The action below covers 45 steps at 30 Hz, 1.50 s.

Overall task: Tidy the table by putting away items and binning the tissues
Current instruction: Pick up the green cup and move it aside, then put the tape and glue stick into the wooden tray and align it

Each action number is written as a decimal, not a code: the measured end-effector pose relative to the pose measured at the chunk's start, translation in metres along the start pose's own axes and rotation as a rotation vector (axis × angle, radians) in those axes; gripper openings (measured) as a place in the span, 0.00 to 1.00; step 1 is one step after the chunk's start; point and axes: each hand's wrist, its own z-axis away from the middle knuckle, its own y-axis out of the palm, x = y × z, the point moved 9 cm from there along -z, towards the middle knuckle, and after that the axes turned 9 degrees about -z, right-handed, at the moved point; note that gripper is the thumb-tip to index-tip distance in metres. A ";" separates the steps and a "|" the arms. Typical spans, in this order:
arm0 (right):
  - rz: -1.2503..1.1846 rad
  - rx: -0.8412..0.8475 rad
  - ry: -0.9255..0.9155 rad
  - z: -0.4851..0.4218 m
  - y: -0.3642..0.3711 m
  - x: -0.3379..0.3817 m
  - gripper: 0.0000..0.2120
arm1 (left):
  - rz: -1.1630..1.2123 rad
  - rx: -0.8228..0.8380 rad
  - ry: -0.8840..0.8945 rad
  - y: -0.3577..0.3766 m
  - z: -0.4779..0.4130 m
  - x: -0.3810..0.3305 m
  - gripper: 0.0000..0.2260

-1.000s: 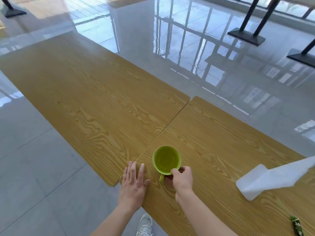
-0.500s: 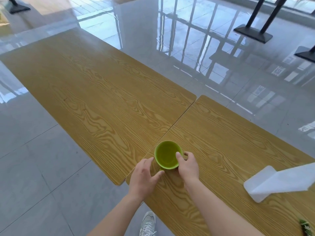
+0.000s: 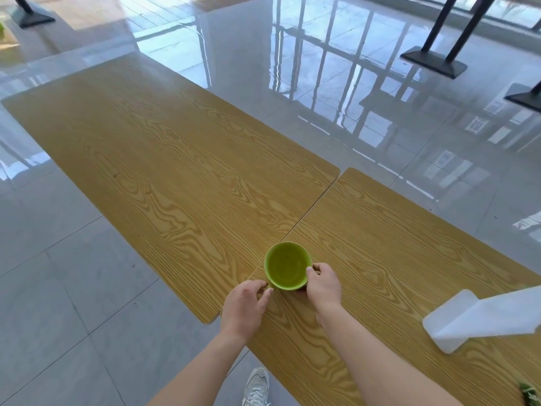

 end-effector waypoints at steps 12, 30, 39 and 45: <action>-0.138 0.069 0.097 0.004 0.004 -0.009 0.05 | 0.012 0.013 0.016 -0.010 0.000 -0.005 0.06; -0.033 0.072 -0.037 0.029 -0.054 -0.004 0.09 | -0.119 -0.065 0.217 -0.033 0.022 -0.064 0.13; -0.028 -0.038 -0.075 0.050 -0.132 -0.023 0.11 | -0.110 -0.007 0.340 -0.001 0.039 -0.129 0.14; 0.044 -0.120 -0.110 0.070 -0.190 -0.048 0.12 | -0.112 0.045 0.420 0.031 0.062 -0.179 0.14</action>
